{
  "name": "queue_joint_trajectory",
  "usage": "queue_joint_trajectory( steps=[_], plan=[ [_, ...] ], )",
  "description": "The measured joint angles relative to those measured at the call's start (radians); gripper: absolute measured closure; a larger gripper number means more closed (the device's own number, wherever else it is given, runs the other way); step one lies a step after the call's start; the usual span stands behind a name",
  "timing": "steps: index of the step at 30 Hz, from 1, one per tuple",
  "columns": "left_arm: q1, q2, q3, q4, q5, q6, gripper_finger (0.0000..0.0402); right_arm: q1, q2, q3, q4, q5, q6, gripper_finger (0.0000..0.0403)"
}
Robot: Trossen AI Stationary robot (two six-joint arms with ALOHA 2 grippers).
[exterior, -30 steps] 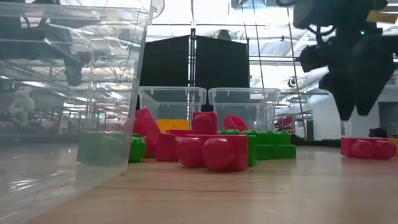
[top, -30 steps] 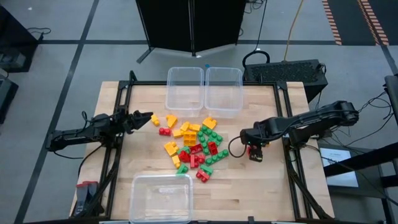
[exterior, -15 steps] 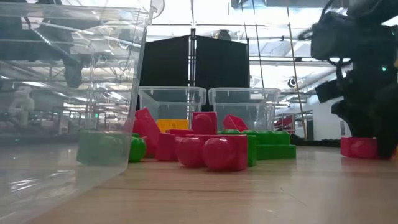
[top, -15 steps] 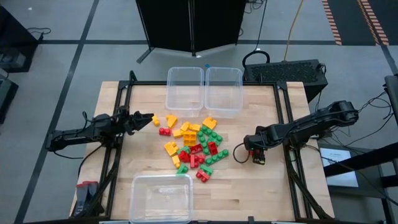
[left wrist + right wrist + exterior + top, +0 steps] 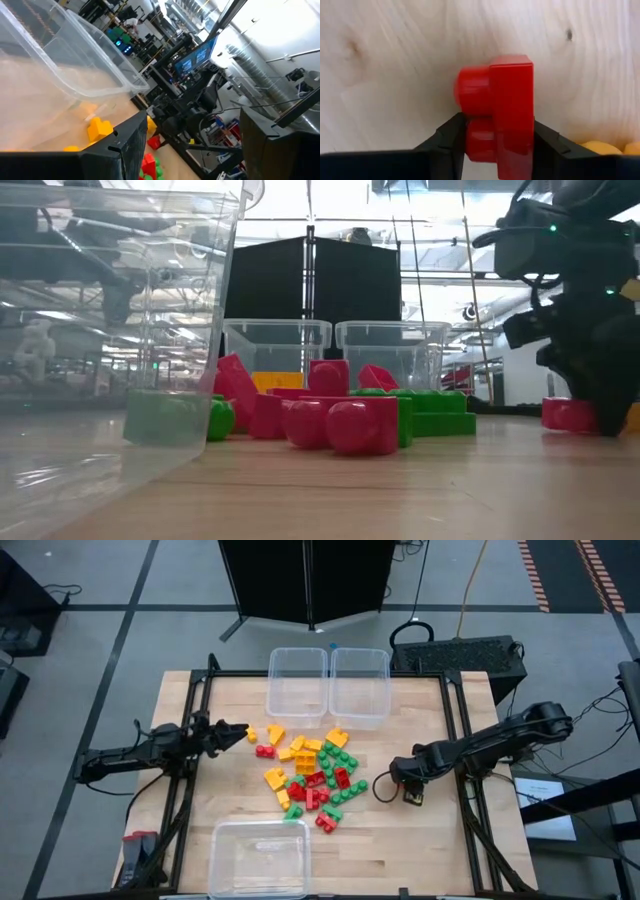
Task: Sort blocks
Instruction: Put the red game piece into the top right transparent bin
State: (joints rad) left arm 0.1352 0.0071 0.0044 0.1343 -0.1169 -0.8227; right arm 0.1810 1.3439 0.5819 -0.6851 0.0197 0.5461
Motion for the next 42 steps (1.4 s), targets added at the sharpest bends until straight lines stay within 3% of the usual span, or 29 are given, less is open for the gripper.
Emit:
queue_joint_trajectory(
  steps=[7,12,13,15,16,19,26,32,36,42],
  plan=[
    [0.0,0.0,0.0,-0.017,-0.002,-0.006,0.0191,-0.003,0.0,0.194,0.054,0.074,0.016,0.0269],
    [0.0,0.0,0.0,-0.017,-0.001,-0.015,0.0191,-0.045,-0.002,0.443,0.052,0.232,-0.089,0.0275],
    [0.0,0.0,0.0,-0.017,-0.002,-0.03,0.0191,-0.06,-0.003,0.495,0.053,0.272,-0.125,0.0284],
    [0.0,0.0,0.0,-0.017,-0.002,-0.043,0.0191,-0.101,-0.004,0.589,0.054,0.375,-0.195,0.0365],
    [0.0,0.0,0.0,-0.017,-0.002,-0.043,0.0191,-0.13,-0.004,0.627,0.053,0.428,-0.229,0.0387],
    [0.0,0.0,0.0,-0.017,-0.002,-0.036,0.0191,-0.243,-0.004,0.709,0.047,0.534,-0.304,0.0401],
    [0.0,0.0,0.0,-0.016,0.004,-0.035,0.0191,-0.545,0.026,0.737,0.041,0.443,-0.371,0.0402],
    [0.0,0.0,0.0,-0.017,0.006,-0.035,0.0191,-0.655,0.139,0.737,0.05,0.251,-0.429,0.0399],
    [0.0,0.0,0.0,-0.017,0.007,-0.035,0.0191,-0.66,0.193,0.737,0.056,0.186,-0.471,0.0365],
    [0.0,0.0,0.0,-0.017,0.008,-0.035,0.0191,-0.65,0.199,0.737,0.061,0.169,-0.538,0.0272]
  ],
)
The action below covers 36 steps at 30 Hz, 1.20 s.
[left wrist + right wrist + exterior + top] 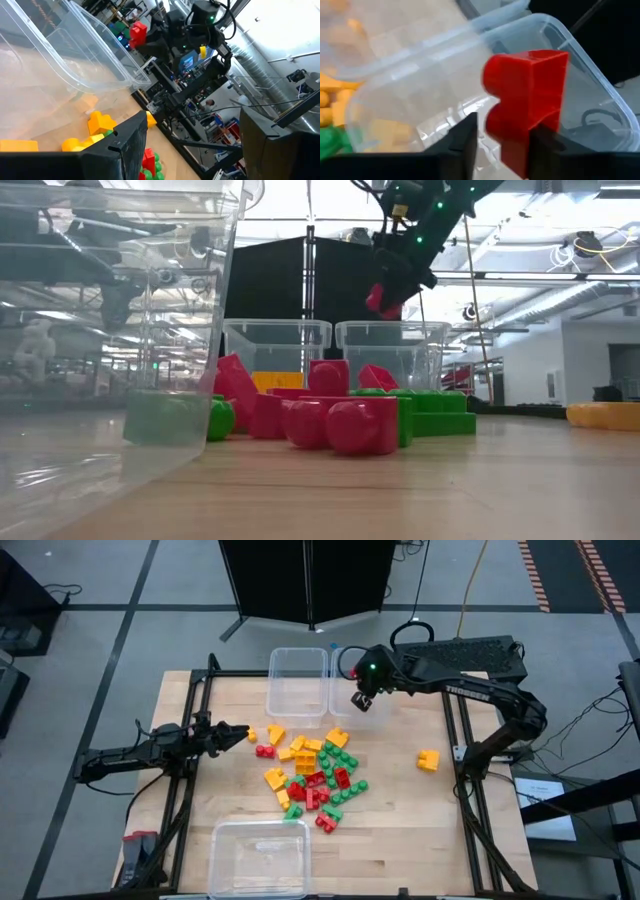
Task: Sort blocks
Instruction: Put the red game piece into the top right transparent bin
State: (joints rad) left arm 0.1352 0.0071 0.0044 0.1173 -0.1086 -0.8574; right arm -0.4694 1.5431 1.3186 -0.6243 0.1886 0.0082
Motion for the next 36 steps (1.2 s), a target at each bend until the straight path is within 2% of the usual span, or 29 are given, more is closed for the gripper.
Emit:
queue_joint_trajectory(
  steps=[6,11,18,25,28,30,31,33,36],
  plan=[
    [0.0,0.0,0.0,0.0,0.0,0.0,0.0191,0.006,-0.028,0.007,0.0,-0.011,0.038,0.0171],
    [0.0,0.0,0.0,-0.004,0.0,0.001,0.0191,0.005,-0.031,0.079,-0.058,-0.009,0.051,0.0126],
    [0.0,0.0,0.0,-0.008,0.0,0.001,0.0191,-0.013,-0.028,0.114,-0.121,-0.015,0.008,0.0126],
    [0.0,0.0,0.0,-0.008,0.0,0.001,0.0191,-0.027,-0.025,0.114,-0.227,-0.066,0.008,0.0126],
    [0.0,0.0,0.0,-0.008,0.0,0.001,0.0191,-0.027,-0.022,0.114,-0.273,-0.109,-0.054,0.0127],
    [0.0,0.0,0.0,-0.007,0.0,-0.001,0.0191,-0.025,-0.023,0.114,-0.244,-0.067,0.006,0.0129],
    [0.0,0.0,0.0,-0.007,0.0,-0.001,0.0191,-0.027,-0.023,0.115,-0.215,-0.085,0.022,0.013],
    [0.0,0.0,0.0,-0.007,0.0,-0.001,0.0191,-0.029,-0.019,0.126,-0.236,-0.175,-0.064,0.013],
    [0.0,0.0,0.0,-0.004,0.0,-0.001,0.0191,-0.026,-0.009,0.141,-0.224,-0.146,-0.005,0.0131]
  ],
)
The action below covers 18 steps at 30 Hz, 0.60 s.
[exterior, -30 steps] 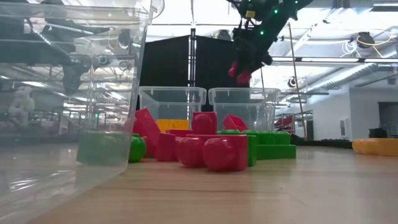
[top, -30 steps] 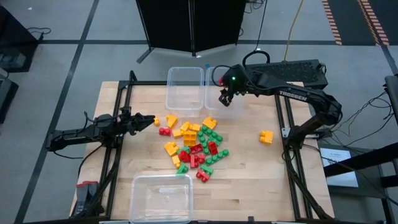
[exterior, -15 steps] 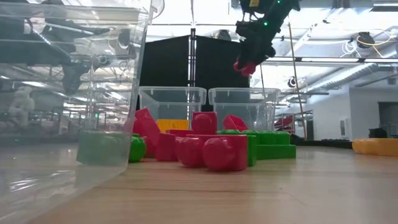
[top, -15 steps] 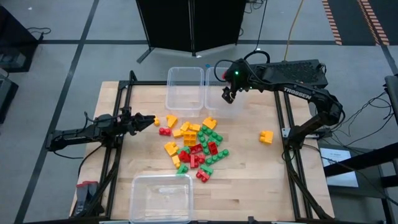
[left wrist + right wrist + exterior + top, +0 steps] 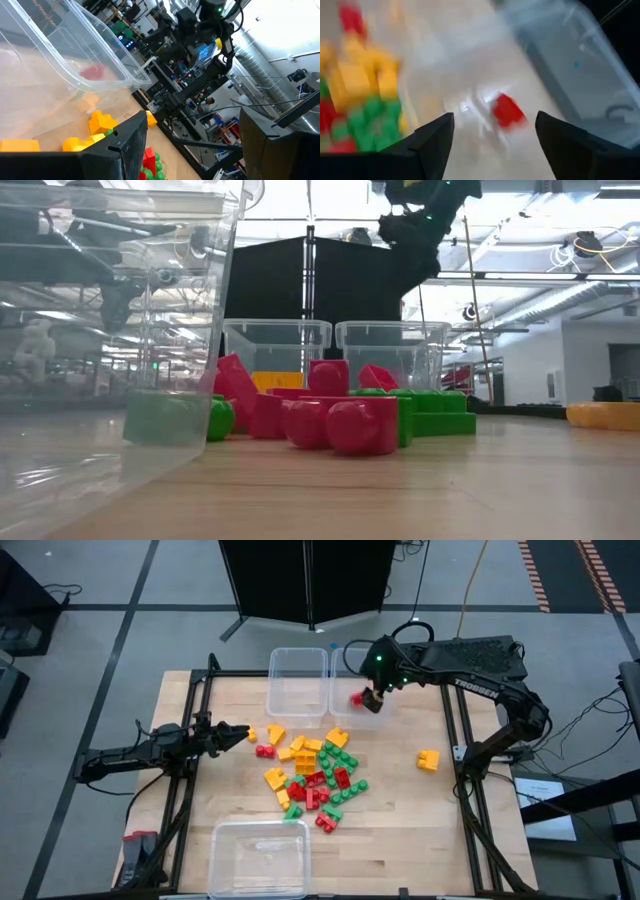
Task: Sort blocks
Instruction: Put the red game piece into the top right transparent bin, then put the green game piece into the top left transparent bin
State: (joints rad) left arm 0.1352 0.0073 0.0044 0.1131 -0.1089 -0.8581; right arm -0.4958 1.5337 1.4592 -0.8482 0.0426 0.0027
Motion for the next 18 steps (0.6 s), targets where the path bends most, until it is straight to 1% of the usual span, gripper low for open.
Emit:
queue_joint_trajectory(
  steps=[4,5,8,9,10,12,15,18],
  plan=[
    [0.0,0.0,0.0,0.0,0.0,0.0,0.0191,0.006,-0.002,0.009,0.012,-0.097,0.026,0.0131],
    [0.0,0.0,0.0,0.0,0.001,0.0,0.0191,0.012,-0.003,0.017,0.012,-0.145,0.036,0.0131],
    [0.0,0.0,0.0,0.0,0.005,0.0,0.0191,0.069,-0.008,0.06,0.016,-0.342,0.051,0.0131],
    [0.0,0.0,0.0,0.0,0.005,0.0,0.0191,0.107,-0.011,0.071,0.019,-0.381,0.054,0.0131],
    [0.0,0.0,0.0,0.0,0.005,0.0,0.0191,0.148,-0.013,0.074,0.022,-0.395,0.05,0.0131],
    [0.0,0.0,0.0,-0.001,0.005,0.0,0.0191,0.242,-0.003,0.073,0.016,-0.386,0.015,0.0131],
    [0.0,0.0,0.0,-0.004,0.004,0.001,0.0191,0.372,0.039,0.071,-0.034,-0.292,-0.046,0.0131],
    [0.0,0.0,0.0,-0.004,0.004,0.001,0.0191,0.459,0.106,0.071,-0.107,-0.202,-0.098,0.0131]
  ],
)
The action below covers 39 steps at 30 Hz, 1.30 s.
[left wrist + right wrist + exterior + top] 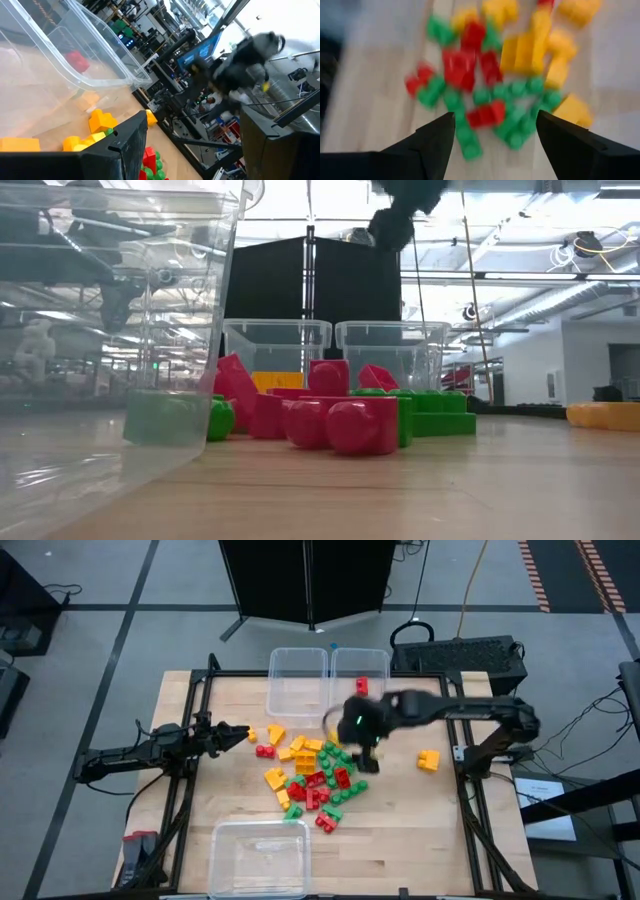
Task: Sort blocks
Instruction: Put the green game piece into the top left transparent bin
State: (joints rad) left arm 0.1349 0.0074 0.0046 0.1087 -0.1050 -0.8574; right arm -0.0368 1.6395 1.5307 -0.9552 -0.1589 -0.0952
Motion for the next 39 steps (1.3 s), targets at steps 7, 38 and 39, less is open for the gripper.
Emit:
queue_joint_trajectory(
  steps=[7,38,39],
  plan=[
    [0.0,0.001,0.0,-0.025,-0.001,0.0,0.0191,0.105,0.188,-0.001,-0.141,0.03,-0.031,0.0131],
    [0.0,0.001,0.0,-0.07,0.03,-0.002,0.0191,0.208,0.253,-0.246,0.19,0.158,0.081,0.0149],
    [0.0,0.001,0.0,-0.07,0.03,-0.002,0.0191,0.208,0.241,-0.248,0.191,0.164,0.088,0.0149]
  ],
)
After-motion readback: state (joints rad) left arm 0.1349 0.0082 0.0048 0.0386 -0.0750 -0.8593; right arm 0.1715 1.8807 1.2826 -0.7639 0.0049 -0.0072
